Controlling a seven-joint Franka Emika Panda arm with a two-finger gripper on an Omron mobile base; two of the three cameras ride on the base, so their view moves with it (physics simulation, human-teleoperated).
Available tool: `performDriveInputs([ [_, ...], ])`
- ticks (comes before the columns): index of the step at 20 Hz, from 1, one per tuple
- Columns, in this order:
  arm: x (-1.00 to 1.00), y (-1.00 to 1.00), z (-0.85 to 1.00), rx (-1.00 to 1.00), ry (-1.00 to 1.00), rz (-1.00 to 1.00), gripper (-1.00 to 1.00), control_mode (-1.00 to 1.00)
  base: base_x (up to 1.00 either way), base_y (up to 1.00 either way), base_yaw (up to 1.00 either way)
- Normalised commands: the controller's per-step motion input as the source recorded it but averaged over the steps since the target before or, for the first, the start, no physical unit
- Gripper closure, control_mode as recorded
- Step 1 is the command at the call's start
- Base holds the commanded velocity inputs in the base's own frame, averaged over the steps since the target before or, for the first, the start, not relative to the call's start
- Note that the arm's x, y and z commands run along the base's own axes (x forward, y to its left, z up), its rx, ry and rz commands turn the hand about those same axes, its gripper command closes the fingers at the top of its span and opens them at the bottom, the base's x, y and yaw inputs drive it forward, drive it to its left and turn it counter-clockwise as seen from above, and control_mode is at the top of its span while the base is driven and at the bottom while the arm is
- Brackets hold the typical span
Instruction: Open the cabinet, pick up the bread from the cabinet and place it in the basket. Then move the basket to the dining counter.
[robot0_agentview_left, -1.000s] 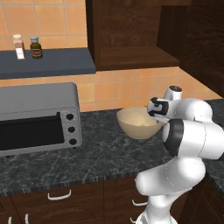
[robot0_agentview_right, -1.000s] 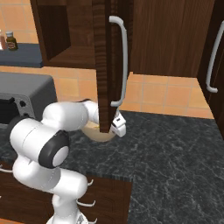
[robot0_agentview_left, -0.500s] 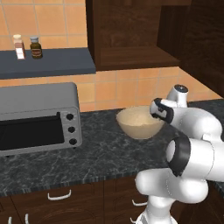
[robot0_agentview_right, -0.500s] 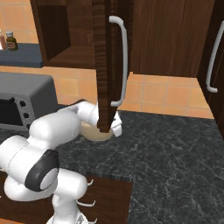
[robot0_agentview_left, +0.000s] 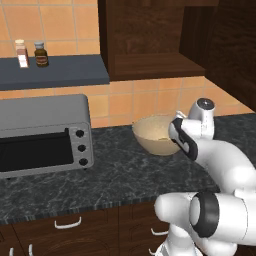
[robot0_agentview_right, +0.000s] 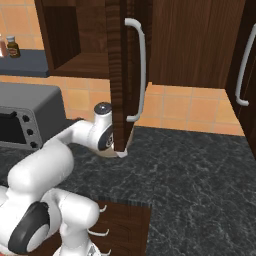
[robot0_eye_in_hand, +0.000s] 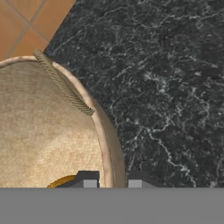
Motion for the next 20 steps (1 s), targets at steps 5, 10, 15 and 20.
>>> performDriveInputs([
  [5, -0.52, 0.12, 0.28, 0.03, 0.0, -0.03, 1.0, -1.0, 0.0, 0.0, 0.0],
  [10, -0.39, 0.2, 0.27, 0.02, 0.0, -0.03, 1.0, -1.0, 0.0, 0.0, 0.0],
  [15, -0.25, 0.25, 0.25, 0.0, 0.0, -0.01, 1.0, -1.0, 0.0, 0.0, 0.0],
  [20, -0.05, 0.19, 0.27, 0.0, 0.0, 0.0, 1.0, -1.0, 0.0, 0.0, 0.0],
])
